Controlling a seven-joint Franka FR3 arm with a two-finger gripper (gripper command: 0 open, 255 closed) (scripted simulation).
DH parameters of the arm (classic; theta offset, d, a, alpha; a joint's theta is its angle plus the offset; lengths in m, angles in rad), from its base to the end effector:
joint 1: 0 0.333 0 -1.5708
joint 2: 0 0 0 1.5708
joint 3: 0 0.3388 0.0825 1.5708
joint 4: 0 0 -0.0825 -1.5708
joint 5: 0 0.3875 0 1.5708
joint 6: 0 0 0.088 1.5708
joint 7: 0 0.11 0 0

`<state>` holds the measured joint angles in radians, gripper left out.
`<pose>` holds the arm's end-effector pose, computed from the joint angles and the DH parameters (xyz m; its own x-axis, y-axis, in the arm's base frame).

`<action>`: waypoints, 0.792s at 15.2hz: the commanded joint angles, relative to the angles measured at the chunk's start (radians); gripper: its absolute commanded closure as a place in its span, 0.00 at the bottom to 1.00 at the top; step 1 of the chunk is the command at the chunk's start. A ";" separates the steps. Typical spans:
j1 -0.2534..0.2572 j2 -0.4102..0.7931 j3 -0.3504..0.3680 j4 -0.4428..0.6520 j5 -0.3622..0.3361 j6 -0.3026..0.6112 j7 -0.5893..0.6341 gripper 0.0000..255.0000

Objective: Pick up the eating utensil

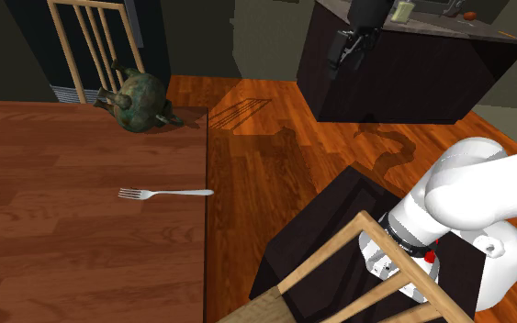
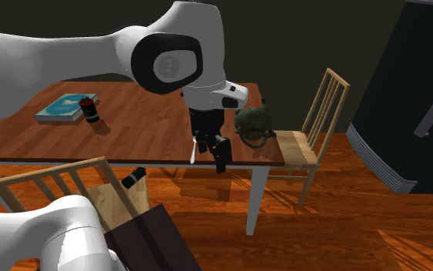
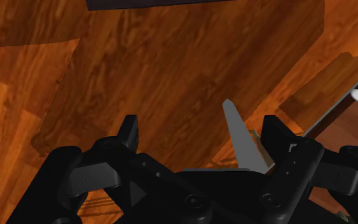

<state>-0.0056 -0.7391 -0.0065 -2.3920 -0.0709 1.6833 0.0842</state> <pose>0.3169 -0.0114 0.5824 0.9956 -0.0865 0.0356 -0.0886 -0.9940 0.0635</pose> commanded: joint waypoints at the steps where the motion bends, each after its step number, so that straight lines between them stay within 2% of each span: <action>1: 0.000 0.000 0.000 0.000 0.000 0.000 0.000 0.00; 12: 0.106 0.293 0.091 0.036 0.063 0.258 -0.010 0.00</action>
<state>0.0901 -0.4816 0.0737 -2.3619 -0.0136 1.9105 0.0720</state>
